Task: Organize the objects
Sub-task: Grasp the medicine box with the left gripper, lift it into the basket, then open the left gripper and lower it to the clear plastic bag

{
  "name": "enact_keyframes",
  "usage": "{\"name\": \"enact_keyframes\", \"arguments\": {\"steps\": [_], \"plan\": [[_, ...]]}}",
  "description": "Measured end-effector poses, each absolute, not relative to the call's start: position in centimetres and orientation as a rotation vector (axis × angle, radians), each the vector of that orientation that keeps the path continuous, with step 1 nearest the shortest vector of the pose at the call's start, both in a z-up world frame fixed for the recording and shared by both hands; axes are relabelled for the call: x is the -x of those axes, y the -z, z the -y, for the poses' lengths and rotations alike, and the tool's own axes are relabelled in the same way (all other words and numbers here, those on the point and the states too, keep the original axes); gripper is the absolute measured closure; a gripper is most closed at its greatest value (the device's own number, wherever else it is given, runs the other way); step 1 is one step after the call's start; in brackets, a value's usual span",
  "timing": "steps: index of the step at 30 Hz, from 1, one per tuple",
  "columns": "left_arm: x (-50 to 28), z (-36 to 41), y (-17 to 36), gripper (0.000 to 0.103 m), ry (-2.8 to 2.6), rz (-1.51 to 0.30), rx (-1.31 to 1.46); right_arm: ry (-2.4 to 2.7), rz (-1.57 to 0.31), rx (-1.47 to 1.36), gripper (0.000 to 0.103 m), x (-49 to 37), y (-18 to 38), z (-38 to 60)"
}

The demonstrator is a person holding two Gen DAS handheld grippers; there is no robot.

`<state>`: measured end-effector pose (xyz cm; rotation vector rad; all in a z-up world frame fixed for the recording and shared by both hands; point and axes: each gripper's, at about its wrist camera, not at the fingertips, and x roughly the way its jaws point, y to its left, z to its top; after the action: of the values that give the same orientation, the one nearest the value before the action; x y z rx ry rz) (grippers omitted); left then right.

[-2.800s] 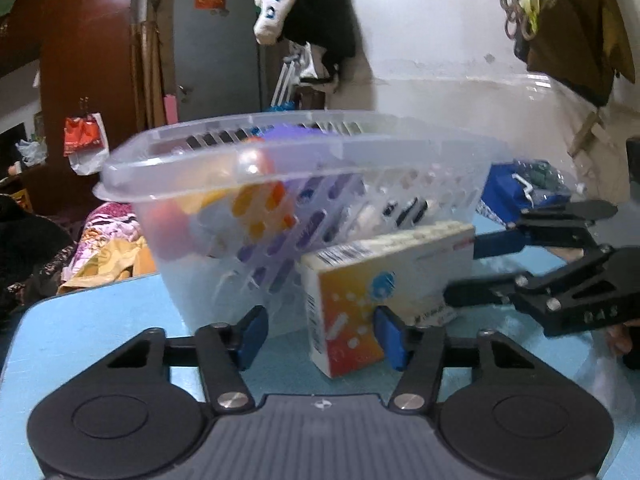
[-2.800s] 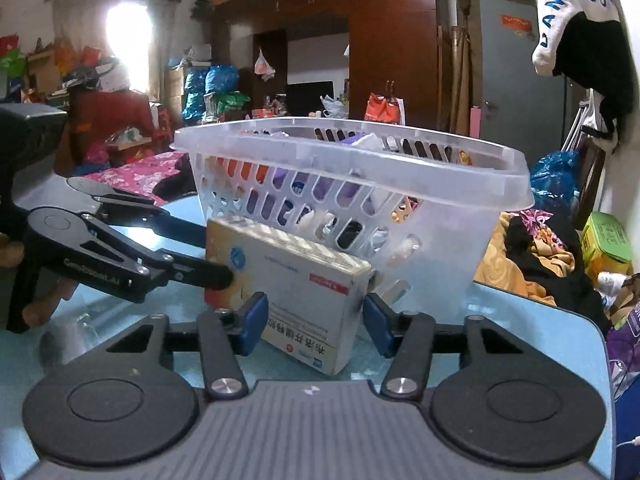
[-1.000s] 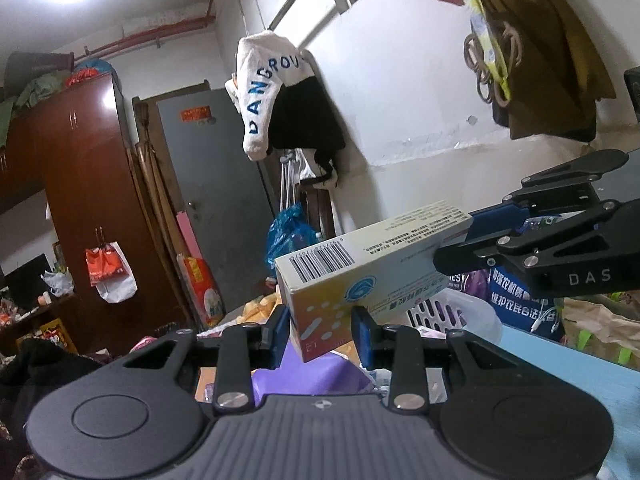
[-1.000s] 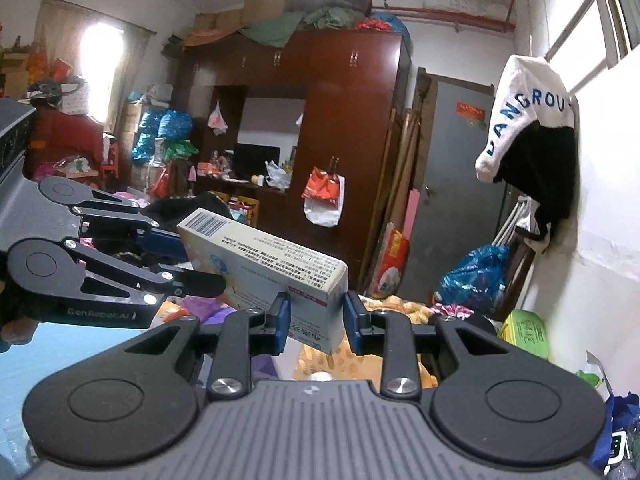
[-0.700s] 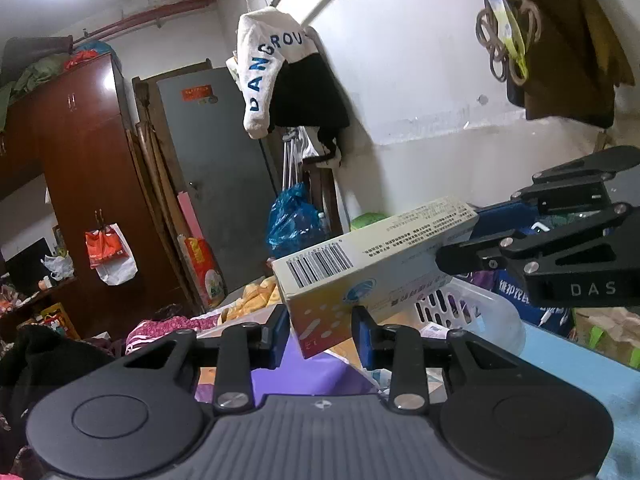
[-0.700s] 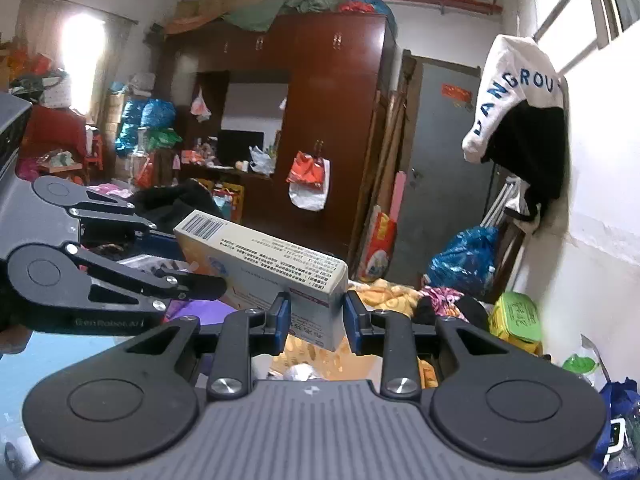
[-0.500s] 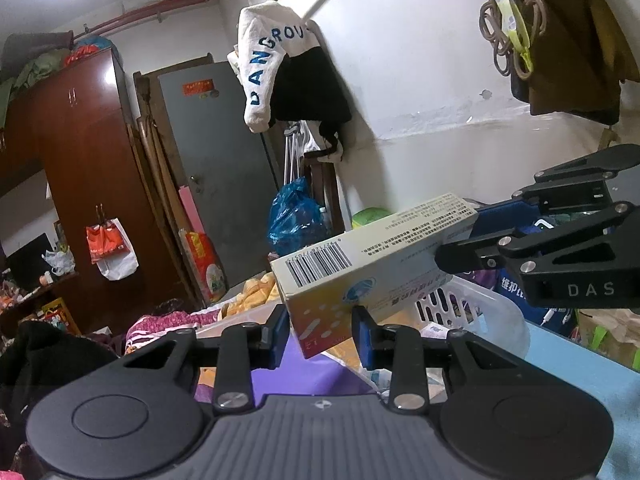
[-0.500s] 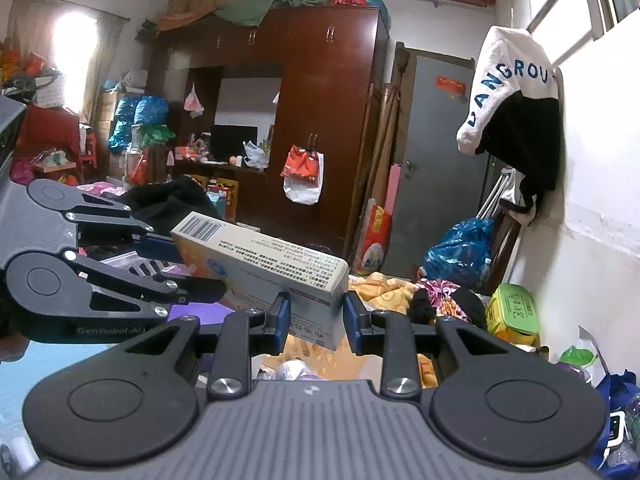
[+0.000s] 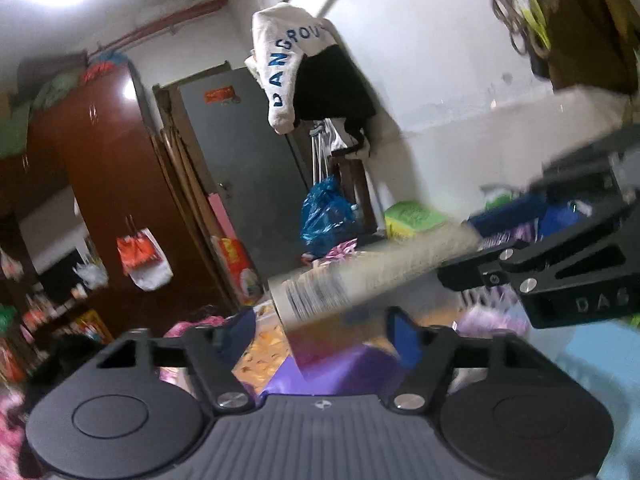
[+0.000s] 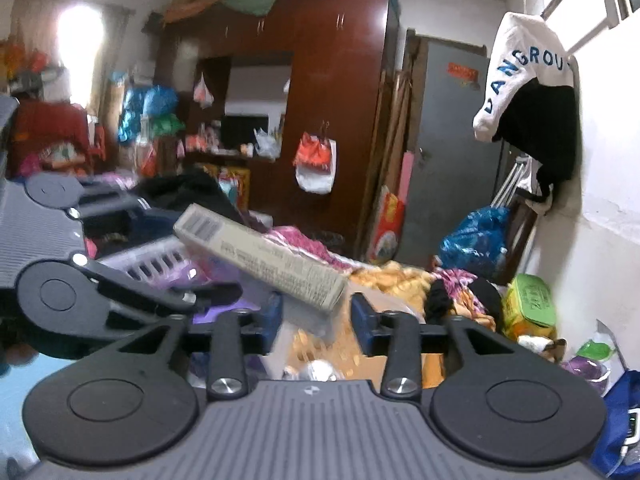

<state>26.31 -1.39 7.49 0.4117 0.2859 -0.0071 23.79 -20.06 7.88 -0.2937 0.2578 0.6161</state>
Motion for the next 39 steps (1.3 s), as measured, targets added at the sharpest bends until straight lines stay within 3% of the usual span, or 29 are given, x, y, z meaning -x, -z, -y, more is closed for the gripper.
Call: {"name": "enact_keyframes", "arguments": {"steps": [2,4,8,15,20,27,39], "plan": [[-25.4,1.1,-7.4,0.027,-0.001,-0.272,-0.434,-0.602,-0.250,0.303,0.030,-23.5,-7.6,20.7],[-24.5,0.0,-7.8,0.027,0.005,-0.272,-0.390,-0.611,-0.250,0.261,0.026,-23.1,-7.7,21.9],[-21.9,-2.0,-8.5,0.027,0.009,-0.262,-0.307,-0.615,-0.229,0.149,0.001,-22.0,-8.0,24.5],[-15.8,-3.8,-7.5,0.027,0.019,-0.217,-0.248,-0.640,-0.255,-0.005,0.000,-19.0,-5.6,28.8],[-10.6,-5.5,-3.9,0.026,0.020,-0.247,-0.192,-0.608,-0.338,-0.136,0.000,-15.5,-1.2,32.3],[-5.6,-7.5,2.4,0.026,-0.010,-0.310,-0.038,-0.553,-0.333,-0.076,0.000,-9.9,3.9,31.7],[-5.2,-6.3,5.2,0.024,0.098,-0.319,-0.075,-0.637,-0.300,0.012,0.003,-10.1,5.4,28.9]]}}
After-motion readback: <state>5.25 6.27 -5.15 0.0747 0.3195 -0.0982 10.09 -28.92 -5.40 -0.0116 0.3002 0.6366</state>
